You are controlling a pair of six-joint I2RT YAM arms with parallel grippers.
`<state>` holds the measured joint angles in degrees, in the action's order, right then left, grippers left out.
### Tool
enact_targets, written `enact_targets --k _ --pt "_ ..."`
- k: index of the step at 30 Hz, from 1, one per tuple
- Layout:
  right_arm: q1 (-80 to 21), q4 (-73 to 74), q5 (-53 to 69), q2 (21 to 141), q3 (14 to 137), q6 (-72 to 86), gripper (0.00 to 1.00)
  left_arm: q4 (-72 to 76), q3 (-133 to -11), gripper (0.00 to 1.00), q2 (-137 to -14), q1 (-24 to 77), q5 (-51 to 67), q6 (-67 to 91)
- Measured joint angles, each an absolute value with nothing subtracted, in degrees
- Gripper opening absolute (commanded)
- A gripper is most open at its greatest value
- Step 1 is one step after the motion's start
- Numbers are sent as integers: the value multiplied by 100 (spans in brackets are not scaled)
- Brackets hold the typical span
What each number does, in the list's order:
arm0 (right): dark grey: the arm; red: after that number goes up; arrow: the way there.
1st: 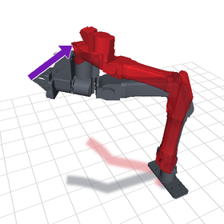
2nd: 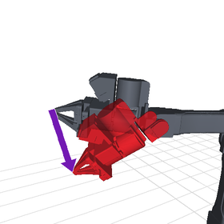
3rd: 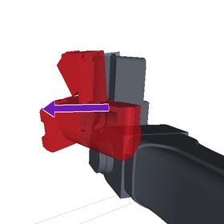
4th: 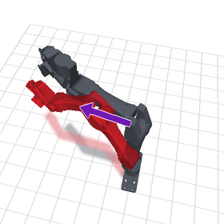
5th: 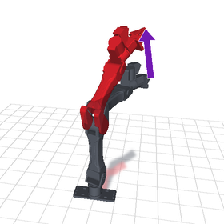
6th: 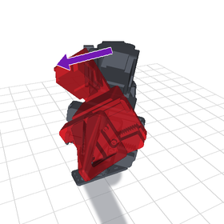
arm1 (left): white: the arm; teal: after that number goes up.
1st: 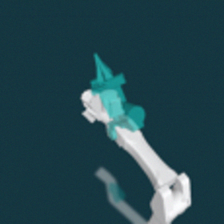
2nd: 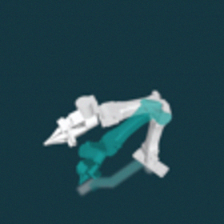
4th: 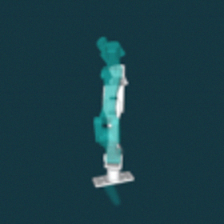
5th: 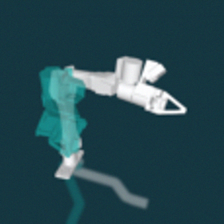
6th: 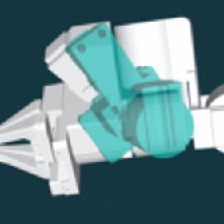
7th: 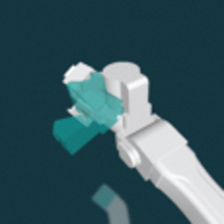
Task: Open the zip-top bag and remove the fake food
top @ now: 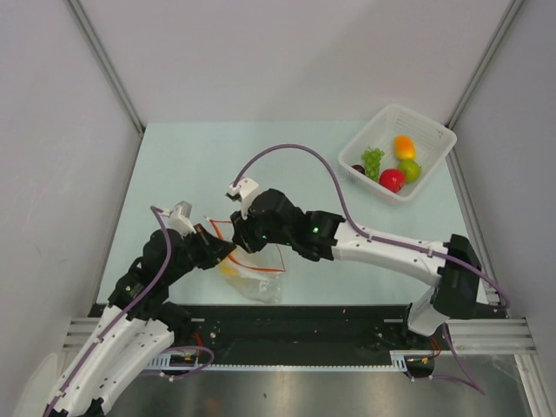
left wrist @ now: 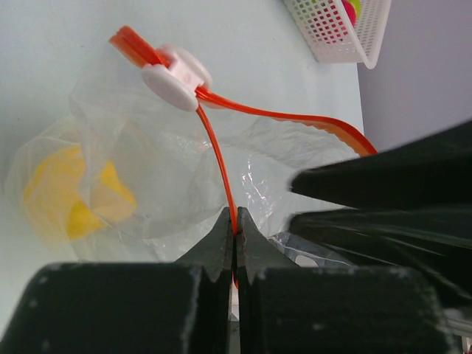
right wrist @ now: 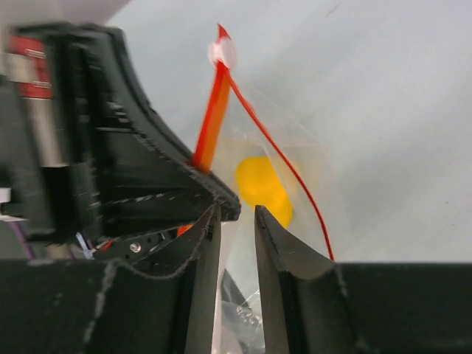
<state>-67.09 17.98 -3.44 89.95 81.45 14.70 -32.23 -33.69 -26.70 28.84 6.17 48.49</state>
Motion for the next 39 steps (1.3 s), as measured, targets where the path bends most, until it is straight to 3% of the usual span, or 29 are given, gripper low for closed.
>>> enact_targets --k 16,29,39 --pt "-6383 1942 67 10099 8187 1424 24 -2895 -3339 0 -2899 2873 1385 4792" --pt "-6243 1282 497 10224 7793 1608 33 -2808 -3236 0 -3059 2875 1723 4821" --pt "-6296 539 705 10685 7454 1844 48 -3400 -2967 0 -2598 2875 1308 4853"
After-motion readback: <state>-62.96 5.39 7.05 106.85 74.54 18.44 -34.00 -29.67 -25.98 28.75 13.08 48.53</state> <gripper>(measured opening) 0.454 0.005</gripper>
